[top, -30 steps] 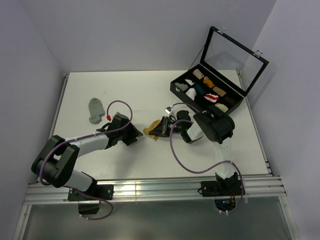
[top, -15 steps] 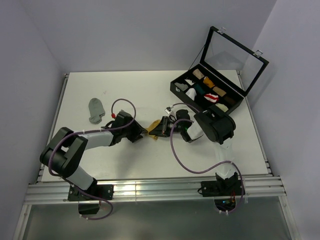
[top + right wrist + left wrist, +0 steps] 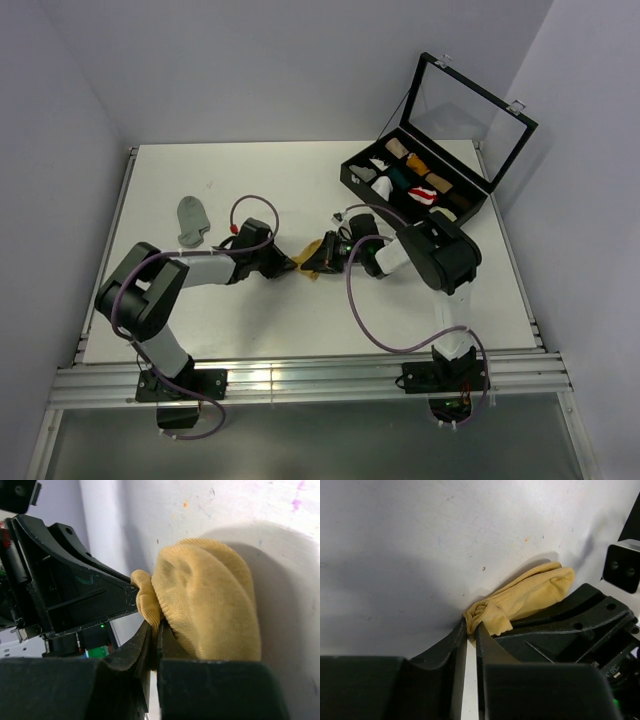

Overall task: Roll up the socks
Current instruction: Roll the sock at the center of the board.

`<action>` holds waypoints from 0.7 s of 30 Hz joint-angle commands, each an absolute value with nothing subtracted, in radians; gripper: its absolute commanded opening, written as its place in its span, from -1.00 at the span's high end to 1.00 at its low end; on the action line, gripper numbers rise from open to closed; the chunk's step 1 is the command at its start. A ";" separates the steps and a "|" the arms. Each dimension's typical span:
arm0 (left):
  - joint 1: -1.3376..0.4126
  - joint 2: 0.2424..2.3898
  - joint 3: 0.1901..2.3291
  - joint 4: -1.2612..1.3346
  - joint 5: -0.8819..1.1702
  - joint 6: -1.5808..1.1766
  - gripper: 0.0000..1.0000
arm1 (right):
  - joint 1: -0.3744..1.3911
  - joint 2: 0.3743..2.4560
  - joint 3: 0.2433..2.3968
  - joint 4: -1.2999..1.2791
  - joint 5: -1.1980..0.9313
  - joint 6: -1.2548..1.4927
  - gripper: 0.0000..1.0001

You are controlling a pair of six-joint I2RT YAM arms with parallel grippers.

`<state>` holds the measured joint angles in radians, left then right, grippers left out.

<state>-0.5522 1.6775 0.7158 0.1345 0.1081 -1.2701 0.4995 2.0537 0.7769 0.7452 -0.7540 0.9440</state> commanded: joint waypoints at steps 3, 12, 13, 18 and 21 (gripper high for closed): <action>-0.564 1.729 0.768 0.005 0.039 -1.235 0.75 | 0.503 1.961 0.796 0.375 -0.589 0.751 0.61; -0.583 1.741 0.851 -0.123 0.005 -1.158 0.82 | 0.569 1.665 0.842 0.091 -0.321 0.428 0.22; -0.586 1.740 0.859 -0.126 0.003 -1.151 0.82 | 0.590 1.639 0.841 0.081 -0.281 0.405 0.22; -0.598 1.735 0.891 -0.147 0.005 -1.120 0.81 | 0.684 1.537 0.848 0.078 -0.126 0.226 0.31; -0.603 1.732 0.896 -0.146 0.005 -1.114 0.81 | 0.752 1.543 0.865 0.110 -0.120 0.146 0.38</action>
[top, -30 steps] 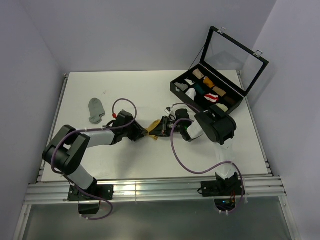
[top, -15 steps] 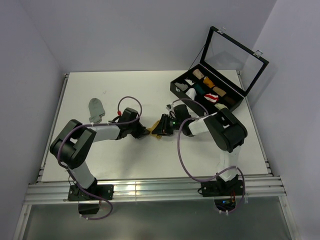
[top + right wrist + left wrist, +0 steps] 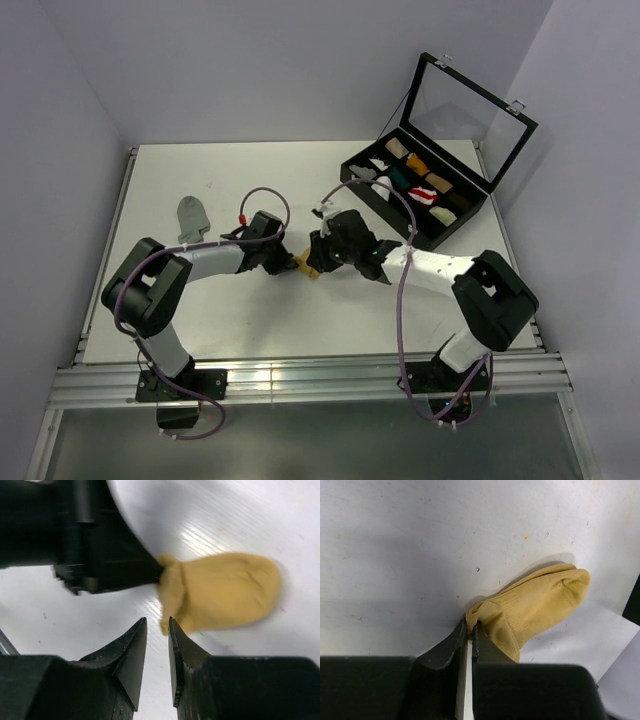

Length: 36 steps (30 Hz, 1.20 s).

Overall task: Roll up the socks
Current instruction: Roll the sock at the center of the board.

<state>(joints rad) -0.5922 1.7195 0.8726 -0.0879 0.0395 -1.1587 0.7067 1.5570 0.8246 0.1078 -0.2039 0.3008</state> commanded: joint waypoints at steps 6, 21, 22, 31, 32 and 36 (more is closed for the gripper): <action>-0.606 1.729 0.893 -0.144 0.005 -1.109 0.81 | 0.798 1.623 0.922 0.143 -0.152 0.071 0.38; -0.606 1.717 0.897 -0.144 0.005 -1.100 0.81 | 0.808 1.741 0.877 0.152 -0.003 0.084 0.17; -0.606 1.717 0.899 -0.144 0.005 -1.097 0.81 | 0.808 1.743 0.877 0.144 -0.002 0.081 0.17; -0.606 1.694 0.925 -0.166 0.009 -1.101 0.79 | 0.845 1.799 0.896 0.084 -0.002 0.055 0.18; -0.606 1.692 0.928 -0.167 0.011 -1.101 0.78 | 0.851 1.802 0.896 0.080 0.020 0.054 0.19; -0.606 1.677 0.933 -0.170 0.018 -1.118 0.76 | 0.871 1.825 0.903 0.066 0.032 0.054 0.27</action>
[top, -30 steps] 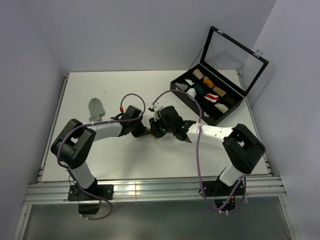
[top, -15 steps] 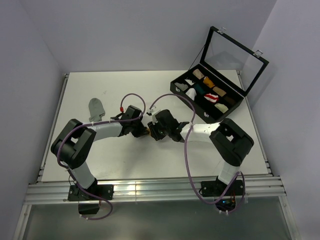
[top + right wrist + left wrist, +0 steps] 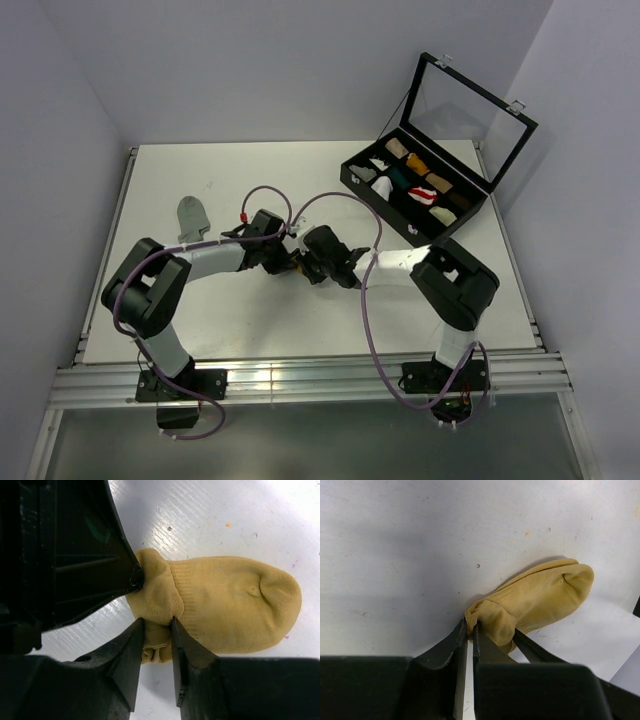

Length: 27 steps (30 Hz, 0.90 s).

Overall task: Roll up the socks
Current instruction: Roll the sock at the center of the board.

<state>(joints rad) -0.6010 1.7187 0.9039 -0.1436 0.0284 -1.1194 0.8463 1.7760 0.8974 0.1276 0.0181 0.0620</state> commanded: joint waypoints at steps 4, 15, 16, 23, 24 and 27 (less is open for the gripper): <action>-0.606 1.623 0.902 -0.157 0.005 -1.144 0.66 | 0.876 1.842 0.904 0.069 0.008 0.081 0.70; -0.591 1.379 0.727 -0.104 -0.084 -1.215 0.03 | 0.711 1.815 0.847 0.222 -0.469 0.361 1.00; -0.591 1.373 0.720 -0.101 -0.080 -1.219 -0.02 | 0.697 1.821 0.842 0.263 -0.510 0.388 1.00; -0.591 1.408 0.689 -0.049 -0.023 -1.250 -0.04 | 0.598 1.913 0.804 0.437 -0.735 0.612 1.00; -0.591 1.425 0.695 -0.038 -0.020 -1.250 -0.05 | 0.589 1.933 0.798 0.457 -0.750 0.658 1.00; -0.592 1.456 0.712 -0.031 -0.018 -1.256 -0.06 | 0.562 1.960 0.772 0.517 -0.778 0.718 1.00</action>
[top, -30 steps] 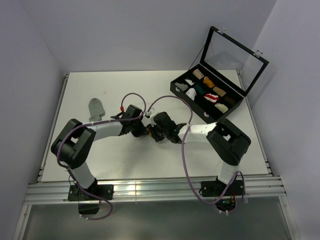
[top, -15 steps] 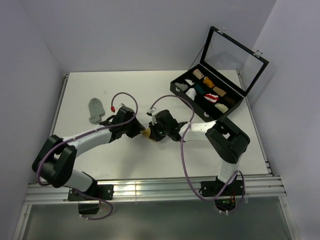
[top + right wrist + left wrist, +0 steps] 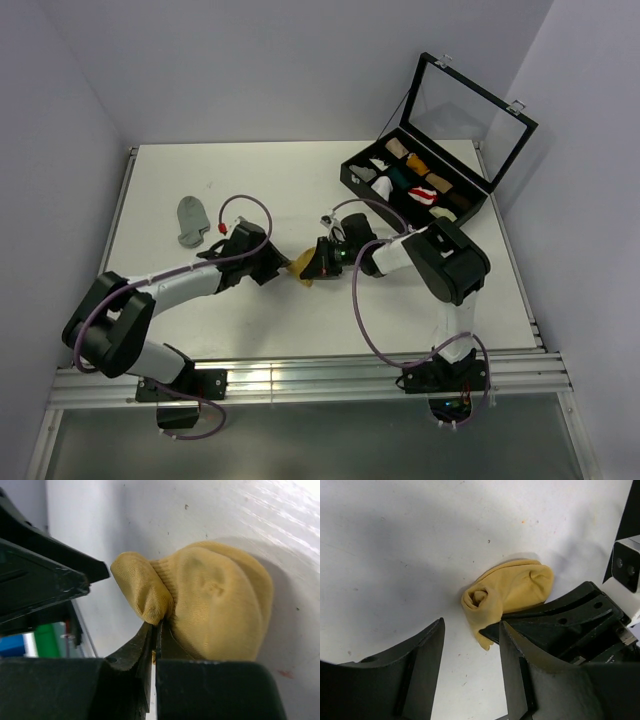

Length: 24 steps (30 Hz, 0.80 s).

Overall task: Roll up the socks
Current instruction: Roll the sock at the center of the board.

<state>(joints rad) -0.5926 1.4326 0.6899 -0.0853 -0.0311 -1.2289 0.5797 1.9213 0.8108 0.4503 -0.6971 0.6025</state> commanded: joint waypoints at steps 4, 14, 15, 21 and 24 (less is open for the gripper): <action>-0.594 1.499 0.733 -0.009 -0.009 -1.261 -0.07 | 0.548 1.986 0.758 0.531 -0.782 0.745 1.00; -0.594 1.611 0.781 -0.009 0.014 -1.252 -0.03 | 0.520 2.026 0.756 0.526 -0.787 0.778 1.00; -0.595 1.618 0.787 -0.011 0.015 -1.249 0.00 | 0.520 2.025 0.755 0.523 -0.787 0.778 1.00; -0.598 1.670 0.799 -0.035 0.029 -1.233 0.23 | 0.518 1.993 0.753 0.505 -0.769 0.753 1.00; -0.603 1.687 0.810 -0.049 0.032 -1.227 0.39 | 0.520 1.957 0.755 0.488 -0.753 0.718 0.95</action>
